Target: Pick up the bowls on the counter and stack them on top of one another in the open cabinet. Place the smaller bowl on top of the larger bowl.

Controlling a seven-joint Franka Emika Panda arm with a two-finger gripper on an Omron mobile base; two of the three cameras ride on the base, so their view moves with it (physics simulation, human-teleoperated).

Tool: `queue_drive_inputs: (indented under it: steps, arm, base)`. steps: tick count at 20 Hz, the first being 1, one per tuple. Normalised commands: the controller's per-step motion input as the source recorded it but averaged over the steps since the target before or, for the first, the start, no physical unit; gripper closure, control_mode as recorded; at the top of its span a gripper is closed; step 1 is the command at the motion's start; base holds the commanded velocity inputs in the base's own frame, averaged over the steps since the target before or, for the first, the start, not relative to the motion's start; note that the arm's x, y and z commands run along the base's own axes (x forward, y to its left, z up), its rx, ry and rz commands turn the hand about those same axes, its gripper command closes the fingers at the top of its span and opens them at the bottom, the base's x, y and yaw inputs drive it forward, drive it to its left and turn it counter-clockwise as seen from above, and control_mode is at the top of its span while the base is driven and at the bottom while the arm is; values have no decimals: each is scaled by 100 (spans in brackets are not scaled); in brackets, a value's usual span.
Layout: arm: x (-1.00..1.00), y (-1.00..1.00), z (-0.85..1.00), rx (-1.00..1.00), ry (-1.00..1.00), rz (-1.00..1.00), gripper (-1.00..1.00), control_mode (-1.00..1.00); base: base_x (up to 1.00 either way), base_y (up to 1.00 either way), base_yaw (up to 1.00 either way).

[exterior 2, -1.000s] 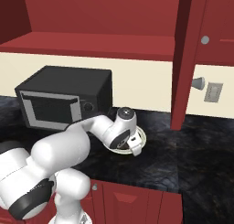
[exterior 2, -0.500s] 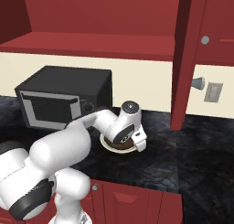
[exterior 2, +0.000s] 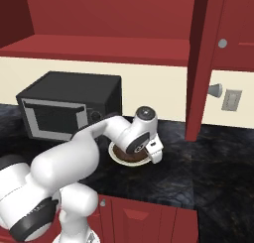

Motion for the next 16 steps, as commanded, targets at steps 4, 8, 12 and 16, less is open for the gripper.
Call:
queue_drive_inputs:
  steps: [4,8,12,16]
  arm:
    - [-28,-3,0,0,0,0,-100,-100]
    - [-18,0,-2,0,0,0,-100,-100]
    - [-1,0,-6,0,0,0,-100,-100]
    - [0,0,-10,0,1,0,-100,-100]
  base:
    - [0,0,0]
    - [0,0,0]
    - [0,0,0]
    - [0,0,0]
